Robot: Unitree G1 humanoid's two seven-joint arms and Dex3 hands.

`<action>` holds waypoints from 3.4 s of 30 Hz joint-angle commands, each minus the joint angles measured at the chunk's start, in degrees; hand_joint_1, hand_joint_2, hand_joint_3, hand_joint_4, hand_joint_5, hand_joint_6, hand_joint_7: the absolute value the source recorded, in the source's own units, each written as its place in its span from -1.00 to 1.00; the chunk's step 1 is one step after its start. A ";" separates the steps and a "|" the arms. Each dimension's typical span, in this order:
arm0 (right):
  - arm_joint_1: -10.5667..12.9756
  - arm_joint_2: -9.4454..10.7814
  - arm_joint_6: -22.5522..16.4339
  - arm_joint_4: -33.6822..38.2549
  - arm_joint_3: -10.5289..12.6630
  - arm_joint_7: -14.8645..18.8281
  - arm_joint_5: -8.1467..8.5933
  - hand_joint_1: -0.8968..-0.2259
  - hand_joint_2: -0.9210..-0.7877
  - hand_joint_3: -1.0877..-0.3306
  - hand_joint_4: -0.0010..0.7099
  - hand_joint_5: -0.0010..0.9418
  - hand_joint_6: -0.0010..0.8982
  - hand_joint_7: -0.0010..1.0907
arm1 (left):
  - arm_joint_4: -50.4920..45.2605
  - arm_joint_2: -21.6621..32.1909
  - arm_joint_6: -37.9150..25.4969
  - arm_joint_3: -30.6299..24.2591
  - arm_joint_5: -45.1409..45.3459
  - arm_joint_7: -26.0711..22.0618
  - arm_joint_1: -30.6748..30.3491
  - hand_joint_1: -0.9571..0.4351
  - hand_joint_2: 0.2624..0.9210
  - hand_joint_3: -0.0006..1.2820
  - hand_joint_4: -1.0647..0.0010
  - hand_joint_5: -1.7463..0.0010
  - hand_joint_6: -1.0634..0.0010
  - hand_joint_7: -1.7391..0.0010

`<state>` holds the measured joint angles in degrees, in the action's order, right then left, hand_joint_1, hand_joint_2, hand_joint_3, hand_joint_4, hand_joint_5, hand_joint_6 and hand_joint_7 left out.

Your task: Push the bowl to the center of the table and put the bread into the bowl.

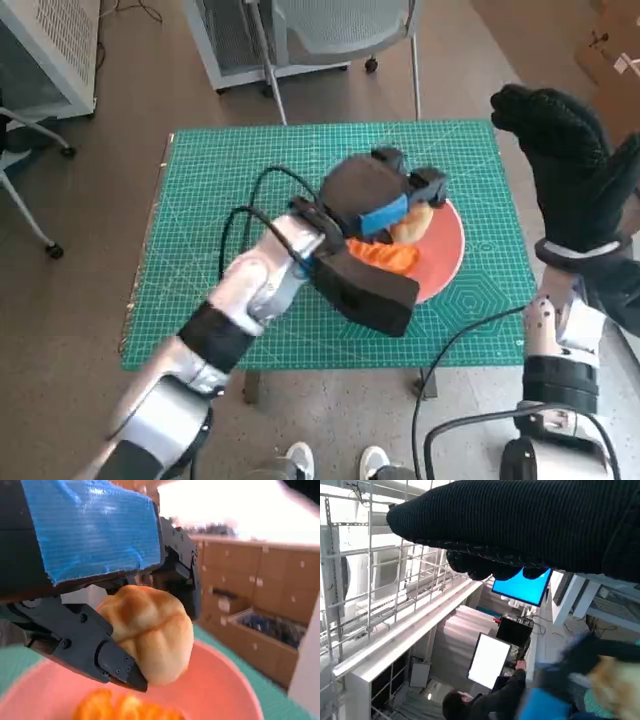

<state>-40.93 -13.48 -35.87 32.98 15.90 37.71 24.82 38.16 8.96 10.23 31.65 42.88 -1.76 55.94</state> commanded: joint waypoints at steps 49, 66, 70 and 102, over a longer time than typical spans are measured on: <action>1.38 -1.54 3.32 -2.87 -0.27 -4.12 -1.28 -0.42 -1.00 -0.02 -0.18 -0.99 -0.13 -0.99 | -4.78 3.61 12.00 -32.12 -49.23 -26.06 -8.99 -0.71 1.00 -0.54 1.00 1.00 0.60 0.97; -2.51 -2.64 5.33 0.24 -0.33 -4.49 -1.93 -0.41 -1.00 -0.01 -0.17 -0.99 -0.08 -0.98 | -25.97 6.74 2.83 -40.32 -58.44 -23.14 -17.38 -0.74 1.00 -0.25 1.00 1.00 0.70 1.00; -3.34 -2.69 5.10 1.47 -0.54 -4.51 -2.58 -0.43 -1.00 0.00 -0.17 -0.99 -0.08 -0.98 | -28.09 7.69 2.11 -40.91 -58.87 -23.17 -18.86 -0.74 1.00 -0.24 1.00 1.00 0.71 1.00; -7.01 -3.29 4.54 6.99 -0.50 -3.82 -4.01 -0.42 -1.00 0.02 -0.29 -1.00 -0.11 -0.99 | -27.80 8.09 2.63 -43.25 -59.99 -23.30 -20.73 -0.68 1.00 -0.23 1.00 1.00 0.76 1.00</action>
<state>-47.73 -16.66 -31.85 39.02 15.51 33.63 21.07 10.02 17.34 12.74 -11.78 -16.98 -25.33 35.12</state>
